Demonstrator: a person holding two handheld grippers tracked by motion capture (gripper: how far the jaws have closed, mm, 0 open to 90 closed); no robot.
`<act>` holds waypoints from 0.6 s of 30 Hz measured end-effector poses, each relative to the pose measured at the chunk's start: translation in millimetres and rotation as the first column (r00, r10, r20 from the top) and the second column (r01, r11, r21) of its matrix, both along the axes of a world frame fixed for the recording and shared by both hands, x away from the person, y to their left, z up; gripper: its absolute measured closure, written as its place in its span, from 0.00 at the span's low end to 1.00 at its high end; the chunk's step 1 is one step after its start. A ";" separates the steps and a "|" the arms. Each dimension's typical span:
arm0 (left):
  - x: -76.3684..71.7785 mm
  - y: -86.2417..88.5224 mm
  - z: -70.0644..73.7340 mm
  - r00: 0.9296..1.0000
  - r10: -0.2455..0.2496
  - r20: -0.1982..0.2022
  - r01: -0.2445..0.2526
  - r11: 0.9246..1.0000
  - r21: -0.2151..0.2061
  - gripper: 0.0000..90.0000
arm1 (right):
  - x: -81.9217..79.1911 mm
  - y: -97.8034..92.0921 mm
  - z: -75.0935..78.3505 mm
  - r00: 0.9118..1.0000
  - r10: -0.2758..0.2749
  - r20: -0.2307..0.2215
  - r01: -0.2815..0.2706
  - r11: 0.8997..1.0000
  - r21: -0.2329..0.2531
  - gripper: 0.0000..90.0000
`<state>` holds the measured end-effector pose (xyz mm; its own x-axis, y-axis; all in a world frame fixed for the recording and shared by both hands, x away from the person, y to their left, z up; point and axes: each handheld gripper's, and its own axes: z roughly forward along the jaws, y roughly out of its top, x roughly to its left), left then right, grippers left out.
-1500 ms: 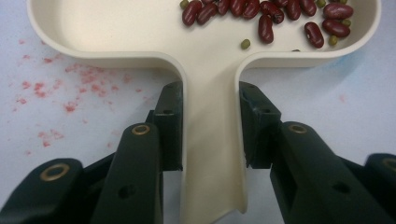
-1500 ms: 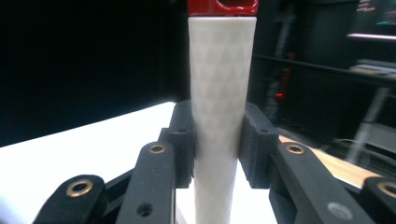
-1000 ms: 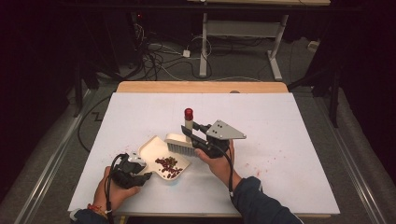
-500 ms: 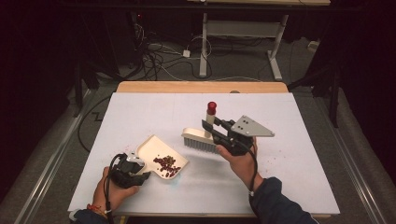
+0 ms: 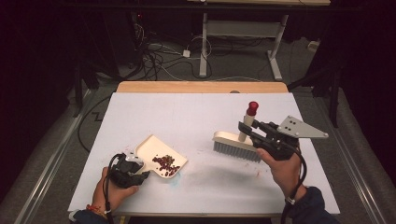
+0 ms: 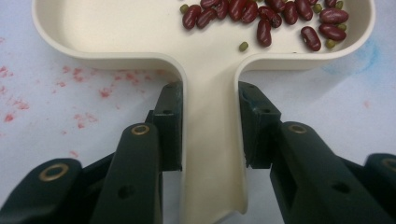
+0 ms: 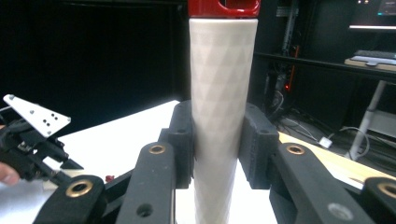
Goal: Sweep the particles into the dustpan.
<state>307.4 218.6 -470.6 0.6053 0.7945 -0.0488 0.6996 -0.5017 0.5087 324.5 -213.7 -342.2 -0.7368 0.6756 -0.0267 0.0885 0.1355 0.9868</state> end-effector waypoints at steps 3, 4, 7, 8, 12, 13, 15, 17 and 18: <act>0.5 2.2 -0.7 1.000 0.011 -0.002 -0.011 1.000 -0.008 0.70 | -7.9 -13.3 3.8 1.000 -0.005 -0.009 0.005 1.000 -0.018 0.77; 0.8 2.7 -1.1 1.000 0.014 -0.004 -0.014 1.000 -0.012 0.70 | -10.1 -17.0 4.2 1.000 0.000 -0.014 0.000 1.000 -0.014 0.77; 2.3 3.5 -1.9 1.000 0.025 -0.006 -0.025 1.000 -0.016 0.70 | -18.5 -28.6 3.4 1.000 0.016 -0.024 -0.016 0.999 -0.036 0.77; 2.8 3.6 -2.1 1.000 0.030 -0.004 -0.030 0.999 -0.017 0.70 | -21.4 -31.7 2.7 0.999 0.015 -0.036 -0.016 0.999 -0.043 0.77; 4.1 4.1 -2.6 0.999 0.032 -0.006 -0.033 0.999 -0.018 0.70 | -28.2 -43.7 -2.6 0.998 0.017 -0.054 -0.021 0.997 -0.080 0.77; 4.4 3.9 -2.6 0.999 0.032 -0.004 -0.032 0.999 -0.014 0.70 | -29.3 -45.8 -4.2 0.998 0.015 -0.061 -0.020 0.995 -0.093 0.77; 5.1 3.9 -2.5 0.999 0.039 0.000 -0.039 0.999 -0.012 0.70 | -31.3 -50.2 -7.3 0.997 0.017 -0.072 -0.025 0.993 -0.113 0.77; 5.9 4.2 -2.8 0.999 0.046 0.002 -0.046 0.999 -0.011 0.70 | -32.6 -55.8 -8.9 0.997 0.014 -0.079 -0.024 0.992 -0.126 0.77; 6.3 4.5 -2.9 0.999 0.050 0.002 -0.050 0.999 -0.011 0.70 | -33.5 -58.6 -9.2 0.996 0.014 -0.088 -0.025 0.992 -0.127 0.77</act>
<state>313.7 223.1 -473.5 0.5648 0.8234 -0.0559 0.7225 -0.4606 0.5156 291.0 -272.3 -351.4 -0.7529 0.6564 -0.0470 0.1694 0.2623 0.9500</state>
